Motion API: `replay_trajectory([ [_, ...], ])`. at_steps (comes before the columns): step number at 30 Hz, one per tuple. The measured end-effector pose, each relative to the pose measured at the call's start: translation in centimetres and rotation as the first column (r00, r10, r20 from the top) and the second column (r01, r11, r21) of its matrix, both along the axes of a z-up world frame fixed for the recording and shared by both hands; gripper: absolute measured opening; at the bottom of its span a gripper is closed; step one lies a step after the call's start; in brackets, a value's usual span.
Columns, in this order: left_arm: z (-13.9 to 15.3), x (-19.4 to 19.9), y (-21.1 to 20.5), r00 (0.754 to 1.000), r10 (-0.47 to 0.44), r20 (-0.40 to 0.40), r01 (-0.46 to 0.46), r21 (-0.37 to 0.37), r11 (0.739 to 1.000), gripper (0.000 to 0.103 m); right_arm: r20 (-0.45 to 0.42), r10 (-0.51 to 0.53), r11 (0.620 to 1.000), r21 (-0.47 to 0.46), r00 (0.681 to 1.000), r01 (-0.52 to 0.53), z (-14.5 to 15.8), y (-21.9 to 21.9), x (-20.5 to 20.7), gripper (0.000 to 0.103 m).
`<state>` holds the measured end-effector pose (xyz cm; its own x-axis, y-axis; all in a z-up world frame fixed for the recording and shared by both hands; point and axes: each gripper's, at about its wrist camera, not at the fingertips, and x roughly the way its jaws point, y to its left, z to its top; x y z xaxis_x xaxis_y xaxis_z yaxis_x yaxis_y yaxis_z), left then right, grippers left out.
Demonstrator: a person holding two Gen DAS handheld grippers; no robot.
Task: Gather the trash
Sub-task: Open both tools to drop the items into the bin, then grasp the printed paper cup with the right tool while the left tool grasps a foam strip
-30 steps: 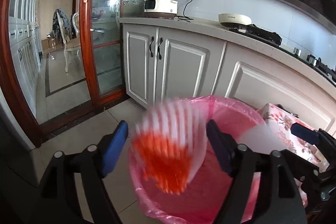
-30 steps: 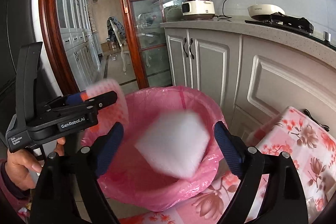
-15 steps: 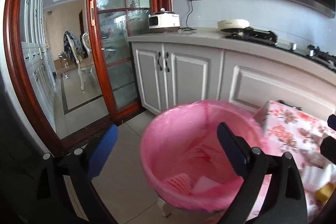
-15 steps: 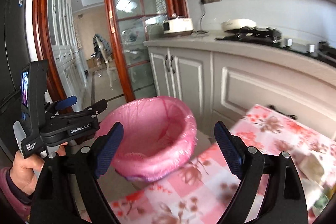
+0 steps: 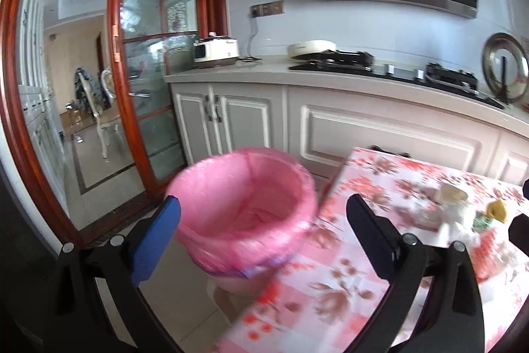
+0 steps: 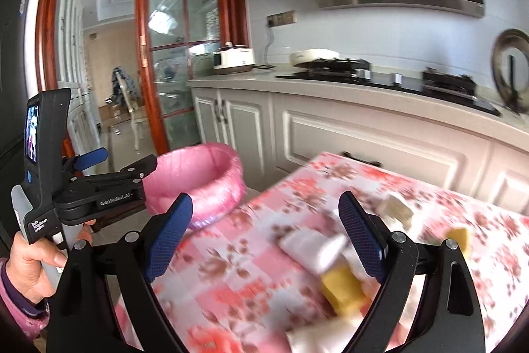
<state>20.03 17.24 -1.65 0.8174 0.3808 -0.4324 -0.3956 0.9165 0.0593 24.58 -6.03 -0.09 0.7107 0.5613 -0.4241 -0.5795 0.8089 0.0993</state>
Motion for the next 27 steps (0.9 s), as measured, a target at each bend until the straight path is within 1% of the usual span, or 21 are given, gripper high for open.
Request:
replay_trajectory([
  [4, -1.2, -0.9, -3.4, 0.999, -0.045, -0.009, 0.045, -0.011, 0.999, 0.098, -0.008, -0.058, 0.998, -0.017, 0.998, 0.058, -1.0, -3.4, -1.7, 0.085],
  [8, -2.7, -2.2, -6.2, 0.994, -0.108, 0.002, 0.108, -0.029, 0.994, 0.098, -0.017, -0.119, 0.992, -0.052, 0.993, 0.118, -2.6, -6.7, -3.3, 0.085],
  [12, -4.5, -2.8, -9.0, 0.986, -0.168, 0.005, 0.168, -0.042, 0.985, 0.098, -0.076, -0.187, 0.980, -0.083, 0.979, 0.181, -5.3, -9.9, -3.9, 0.085],
  [17, -6.8, -2.1, -11.6, 0.972, -0.227, -0.058, 0.223, -0.063, 0.973, 0.098, -0.129, -0.241, 0.968, -0.102, 0.962, 0.229, -7.9, -12.4, -3.7, 0.085],
  [19, -7.9, -1.8, -12.8, 0.959, -0.266, -0.096, 0.260, -0.067, 0.963, 0.098, -0.147, -0.264, 0.963, -0.099, 0.953, 0.252, -8.7, -13.3, -3.3, 0.085],
  [21, -8.9, -1.6, -14.1, 0.940, -0.320, -0.122, 0.312, -0.078, 0.947, 0.098, -0.166, -0.282, 0.958, -0.094, 0.945, 0.269, -9.4, -14.0, -2.8, 0.085],
  [25, -9.7, -1.7, -16.4, 0.919, -0.374, -0.123, 0.371, -0.045, 0.927, 0.098, -0.179, -0.305, 0.952, -0.095, 0.935, 0.292, -10.3, -15.1, -2.2, 0.085],
  [27, -9.7, -1.7, -17.3, 0.906, -0.410, -0.107, 0.406, -0.057, 0.912, 0.098, -0.181, -0.314, 0.949, -0.094, 0.932, 0.301, -10.6, -15.6, -1.9, 0.085],
])
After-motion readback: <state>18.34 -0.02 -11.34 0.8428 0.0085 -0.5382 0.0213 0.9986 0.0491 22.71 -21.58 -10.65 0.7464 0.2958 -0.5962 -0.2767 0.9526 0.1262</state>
